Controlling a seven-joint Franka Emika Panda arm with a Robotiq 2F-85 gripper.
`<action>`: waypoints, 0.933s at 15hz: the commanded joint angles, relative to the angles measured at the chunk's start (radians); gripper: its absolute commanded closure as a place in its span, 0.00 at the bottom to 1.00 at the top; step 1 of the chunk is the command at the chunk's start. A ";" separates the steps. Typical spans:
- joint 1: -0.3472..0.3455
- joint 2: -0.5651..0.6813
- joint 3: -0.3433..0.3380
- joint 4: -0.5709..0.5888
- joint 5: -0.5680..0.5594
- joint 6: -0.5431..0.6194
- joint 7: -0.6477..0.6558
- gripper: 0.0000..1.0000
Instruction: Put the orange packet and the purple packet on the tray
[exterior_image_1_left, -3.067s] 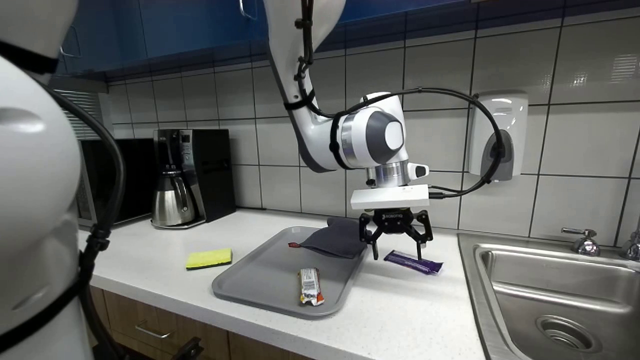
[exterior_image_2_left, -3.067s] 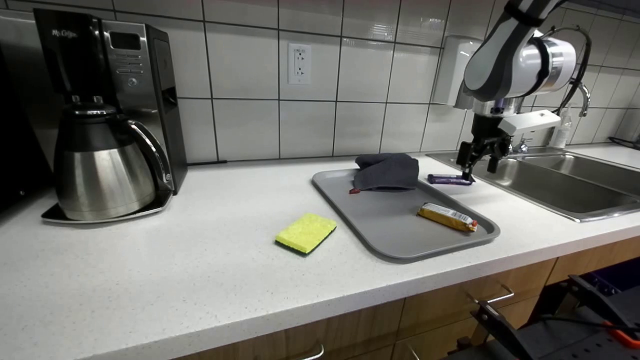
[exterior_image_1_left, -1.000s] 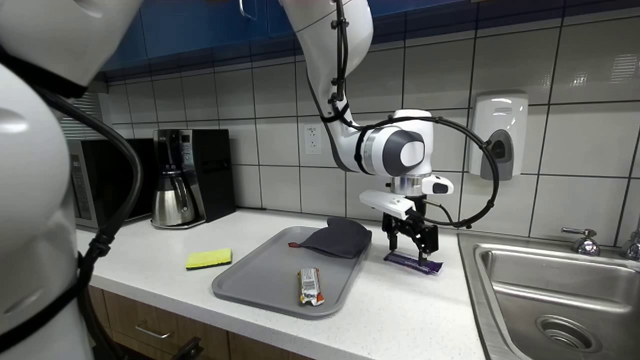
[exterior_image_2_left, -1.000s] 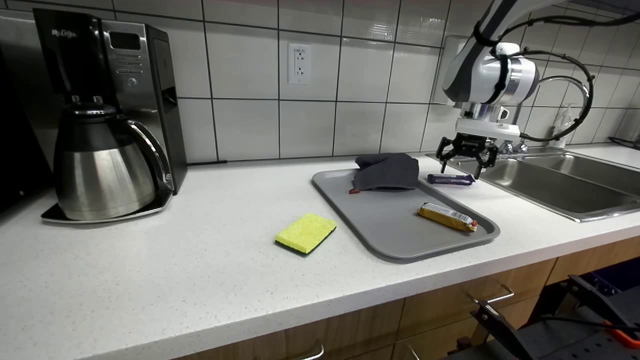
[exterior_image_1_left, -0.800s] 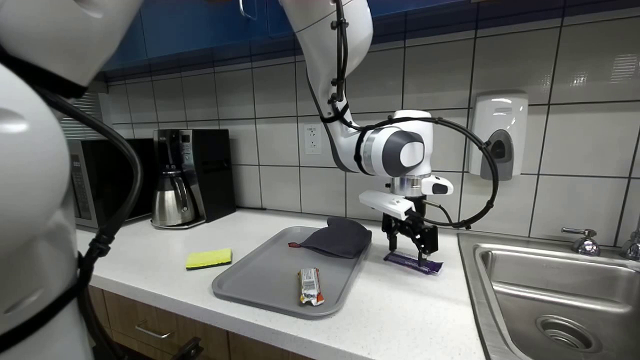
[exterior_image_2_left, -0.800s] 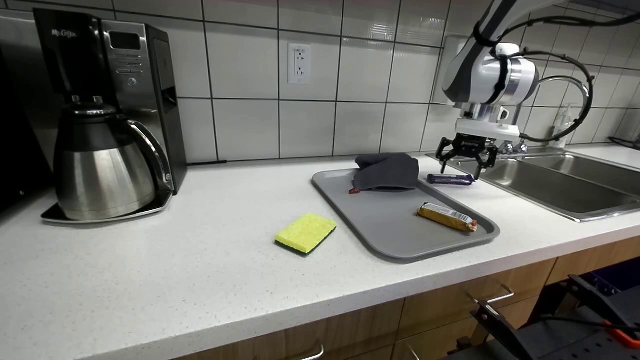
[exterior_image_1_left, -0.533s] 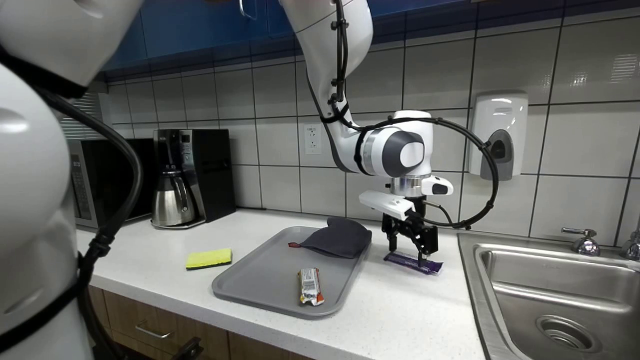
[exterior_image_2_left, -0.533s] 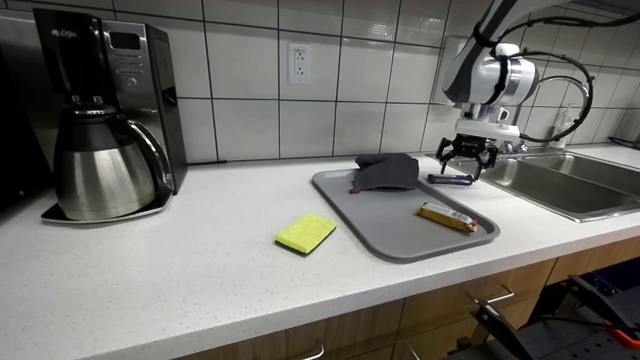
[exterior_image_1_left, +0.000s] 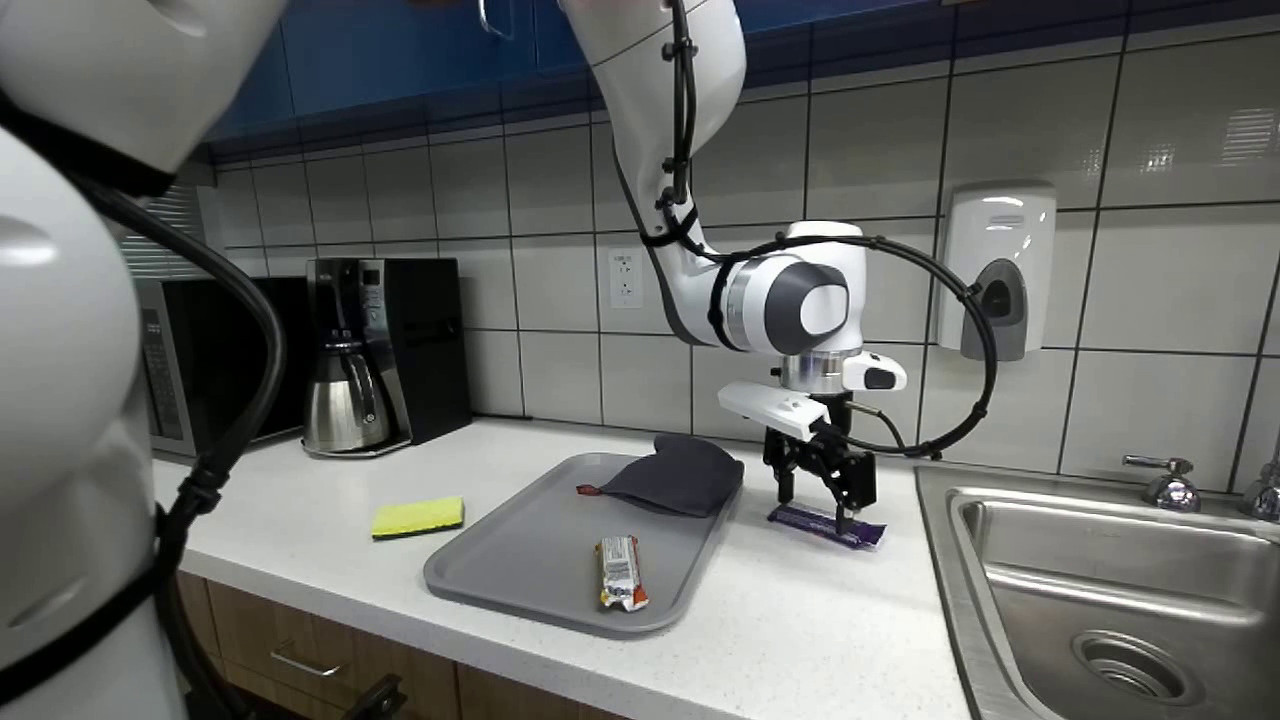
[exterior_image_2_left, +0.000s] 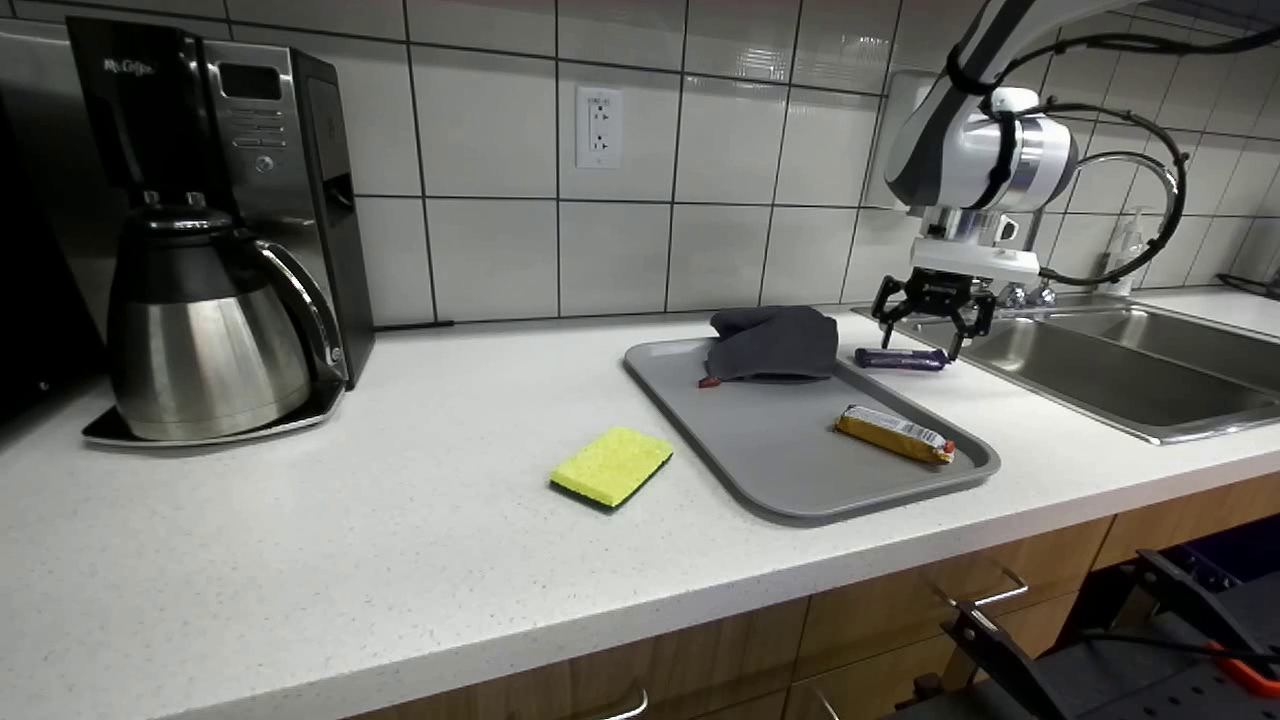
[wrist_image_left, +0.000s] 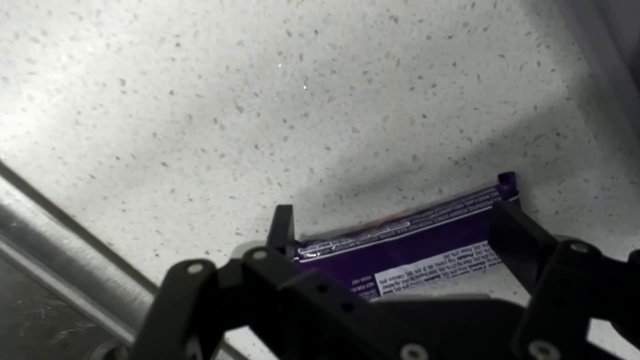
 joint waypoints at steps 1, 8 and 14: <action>0.001 -0.003 -0.001 0.003 0.013 -0.010 0.038 0.00; 0.031 0.007 -0.034 0.026 0.029 -0.046 0.232 0.00; 0.053 0.044 -0.056 0.084 0.071 -0.057 0.408 0.00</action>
